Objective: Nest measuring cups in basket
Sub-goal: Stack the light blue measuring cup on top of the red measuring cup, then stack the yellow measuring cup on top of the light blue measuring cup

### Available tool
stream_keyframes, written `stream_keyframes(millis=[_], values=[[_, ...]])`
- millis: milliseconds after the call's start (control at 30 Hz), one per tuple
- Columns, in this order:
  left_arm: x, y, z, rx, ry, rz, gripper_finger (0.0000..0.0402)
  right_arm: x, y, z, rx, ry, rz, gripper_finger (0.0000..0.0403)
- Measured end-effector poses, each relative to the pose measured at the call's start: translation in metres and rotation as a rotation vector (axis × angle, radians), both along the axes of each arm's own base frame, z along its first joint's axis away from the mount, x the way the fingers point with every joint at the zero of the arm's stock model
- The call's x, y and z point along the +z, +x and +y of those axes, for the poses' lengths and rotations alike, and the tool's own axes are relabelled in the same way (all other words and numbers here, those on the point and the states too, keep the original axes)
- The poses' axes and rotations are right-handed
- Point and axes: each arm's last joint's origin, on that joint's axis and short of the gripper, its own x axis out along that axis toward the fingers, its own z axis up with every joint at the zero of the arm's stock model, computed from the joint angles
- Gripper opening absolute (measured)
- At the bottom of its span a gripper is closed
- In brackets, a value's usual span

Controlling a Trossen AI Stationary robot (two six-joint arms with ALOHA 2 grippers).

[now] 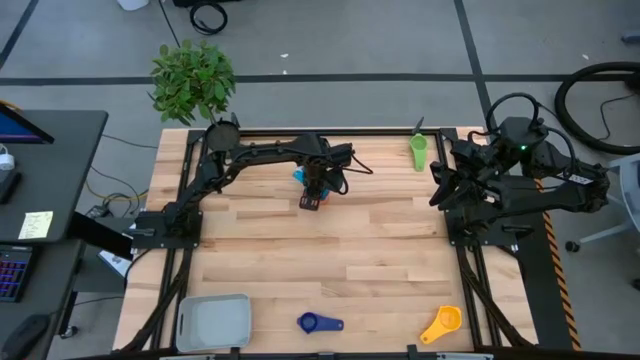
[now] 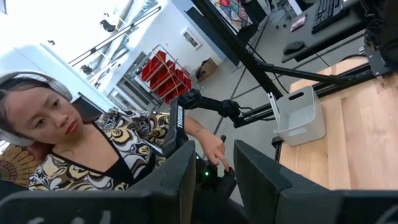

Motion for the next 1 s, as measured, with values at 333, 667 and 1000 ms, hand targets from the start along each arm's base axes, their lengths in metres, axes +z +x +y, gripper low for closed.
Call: stream_keyframes(millis=[333, 667, 1000], values=[[0.022, 0.0, 0.0, 0.001, 0.012, -0.001, 0.0103, 0.0, 0.0, 0.0, -0.002, 0.0, 0.0, 0.0114], [0.107, -0.007, -0.001, 0.027, 0.054, -0.161, 0.0103, -0.001, 0.003, 0.0, -0.003, 0.004, 0.013, 0.0114], [0.201, -0.067, -0.008, 0.152, 0.074, -0.443, 0.0103, -0.005, 0.015, -0.001, 0.023, -0.035, 0.021, 0.0114]])
